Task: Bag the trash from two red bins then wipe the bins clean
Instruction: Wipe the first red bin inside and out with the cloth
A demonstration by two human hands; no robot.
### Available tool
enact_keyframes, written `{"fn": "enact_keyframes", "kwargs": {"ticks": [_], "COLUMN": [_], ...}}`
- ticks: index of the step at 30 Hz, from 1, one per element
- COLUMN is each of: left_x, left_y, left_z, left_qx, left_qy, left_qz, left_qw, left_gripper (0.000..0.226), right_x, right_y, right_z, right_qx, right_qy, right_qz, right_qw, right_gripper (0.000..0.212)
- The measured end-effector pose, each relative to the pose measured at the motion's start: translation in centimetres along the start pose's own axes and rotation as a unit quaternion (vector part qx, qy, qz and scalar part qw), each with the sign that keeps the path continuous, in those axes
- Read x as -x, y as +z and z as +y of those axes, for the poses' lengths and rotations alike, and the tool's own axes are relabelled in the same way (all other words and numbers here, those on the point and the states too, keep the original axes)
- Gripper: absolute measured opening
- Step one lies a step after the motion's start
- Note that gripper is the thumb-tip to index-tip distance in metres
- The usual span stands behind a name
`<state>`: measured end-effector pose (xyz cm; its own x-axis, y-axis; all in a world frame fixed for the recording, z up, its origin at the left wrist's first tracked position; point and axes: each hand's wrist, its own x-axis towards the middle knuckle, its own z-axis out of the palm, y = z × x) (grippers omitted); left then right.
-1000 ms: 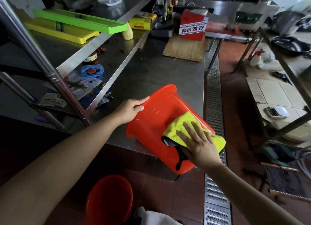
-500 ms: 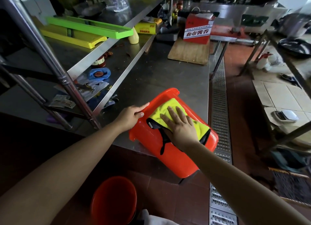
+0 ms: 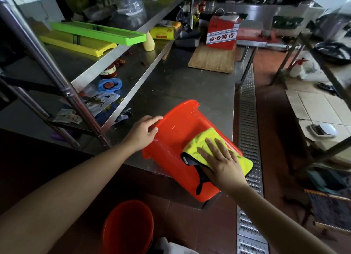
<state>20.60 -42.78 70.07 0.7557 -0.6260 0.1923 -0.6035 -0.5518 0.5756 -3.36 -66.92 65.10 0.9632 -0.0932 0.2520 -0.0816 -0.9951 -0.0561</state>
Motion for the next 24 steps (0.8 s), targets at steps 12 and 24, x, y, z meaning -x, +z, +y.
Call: {"fn": "enact_keyframes", "kwargs": {"ticks": [12,24], "left_x": [-6.2,-3.2], "left_y": [1.0,-0.3], "left_z": [4.1,2.3], "left_qx": [-0.018,-0.016], "left_qy": [-0.056,-0.044], "left_qz": [-0.001,0.0], "left_qw": [0.998,0.999], "left_gripper": [0.037,0.035], "right_x": [0.8,-13.0], "right_y": [-0.4,-1.2], "right_z": [-0.3,-4.2], "right_qx": [-0.002,-0.097], "right_qy": [0.007,0.039], "right_qz": [-0.016,-0.086], "right_qw": [1.0,0.991], "right_gripper": [0.056,0.057]}}
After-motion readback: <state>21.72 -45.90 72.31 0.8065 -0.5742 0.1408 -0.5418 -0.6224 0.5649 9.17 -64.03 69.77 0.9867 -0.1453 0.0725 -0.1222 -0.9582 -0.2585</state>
